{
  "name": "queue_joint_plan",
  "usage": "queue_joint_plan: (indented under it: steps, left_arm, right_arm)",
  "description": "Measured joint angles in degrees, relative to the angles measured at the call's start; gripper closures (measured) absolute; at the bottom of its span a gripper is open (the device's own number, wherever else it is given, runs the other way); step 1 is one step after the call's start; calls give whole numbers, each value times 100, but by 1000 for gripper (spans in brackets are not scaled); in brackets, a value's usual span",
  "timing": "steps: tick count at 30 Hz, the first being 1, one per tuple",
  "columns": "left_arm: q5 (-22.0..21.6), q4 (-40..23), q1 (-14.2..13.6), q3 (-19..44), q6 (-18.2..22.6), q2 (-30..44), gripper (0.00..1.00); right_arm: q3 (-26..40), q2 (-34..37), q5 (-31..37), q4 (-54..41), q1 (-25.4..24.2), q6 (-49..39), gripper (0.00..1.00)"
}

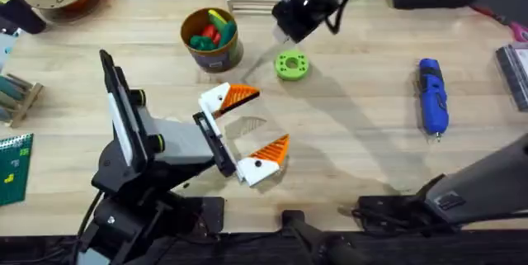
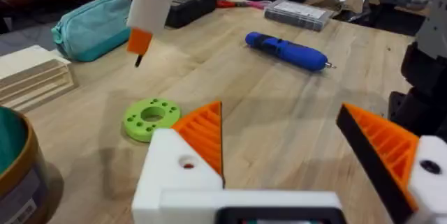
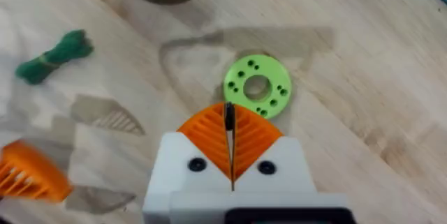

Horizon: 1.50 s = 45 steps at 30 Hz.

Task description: Pick up the gripper from the table and insert it into the empty holder that is missing its gripper. Then pick up a screw, insert it into the mounting hole, and use the screwdriver to tighten it. Finally, clean up the table by picking up the vegetable and placing it into the bucket.

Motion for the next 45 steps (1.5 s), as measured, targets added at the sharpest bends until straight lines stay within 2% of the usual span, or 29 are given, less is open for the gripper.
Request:
queue_joint_plan:
  steps: [9,14,18,27,45]
  left_arm:
    - [0,0,0,0,1,0,14]
    - [0,0,0,-2,1,-2,14]
    - [0,0,0,0,1,0,14]
    - [0,0,0,0,0,0,14]
    - [0,0,0,-2,0,0,14]
  right_arm:
    - [828,-293,-510,-1159,58,-56,994]
    - [1090,-465,-609,-1365,350,-60,994]
    - [1149,-647,-768,-1405,985,-60,994]
    - [1149,-642,-1062,-1412,1705,-58,994]
    - [1149,-350,-1341,-1309,2039,32,994]
